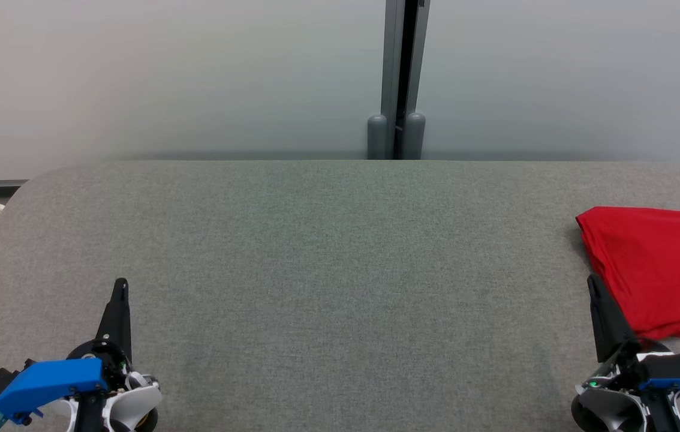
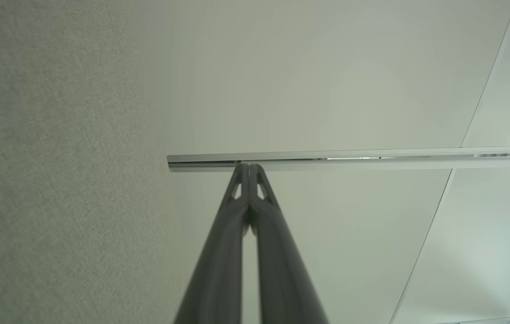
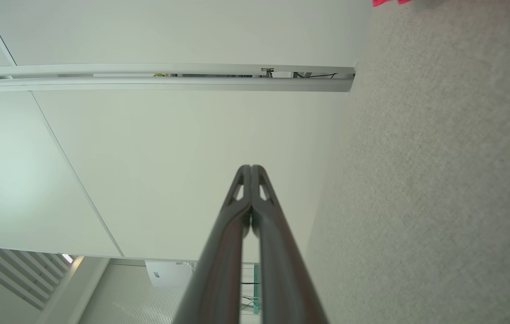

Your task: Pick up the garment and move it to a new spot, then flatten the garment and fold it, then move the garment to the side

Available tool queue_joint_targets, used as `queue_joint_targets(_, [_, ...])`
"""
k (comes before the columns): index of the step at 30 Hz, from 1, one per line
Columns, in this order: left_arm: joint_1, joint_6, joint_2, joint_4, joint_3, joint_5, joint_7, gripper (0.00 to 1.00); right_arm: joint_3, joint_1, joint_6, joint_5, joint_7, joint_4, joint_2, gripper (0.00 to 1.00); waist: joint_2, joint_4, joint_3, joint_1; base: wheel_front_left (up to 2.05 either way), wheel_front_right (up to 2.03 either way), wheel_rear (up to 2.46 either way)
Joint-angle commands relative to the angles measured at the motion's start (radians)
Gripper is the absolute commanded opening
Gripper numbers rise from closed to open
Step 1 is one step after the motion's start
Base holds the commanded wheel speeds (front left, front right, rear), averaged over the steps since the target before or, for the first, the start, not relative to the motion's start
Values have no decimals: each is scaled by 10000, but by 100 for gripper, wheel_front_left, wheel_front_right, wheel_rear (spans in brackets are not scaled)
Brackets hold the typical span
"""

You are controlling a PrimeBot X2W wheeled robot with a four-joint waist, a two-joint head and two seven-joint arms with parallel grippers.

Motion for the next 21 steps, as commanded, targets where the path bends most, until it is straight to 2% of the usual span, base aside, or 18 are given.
queue_joint_targets(1, [-112,-45,-17,-39,15,-27,35,0,-18,-104,4,25,25,-34,-48,0,0,0,0,0,0,0,0])
queue_joint_targets(21, [-112,-45,-17,-40,14,-26,34,0,-18,-104,4,25,24,-34,-48,0,0,0,0,0,0,0,0])
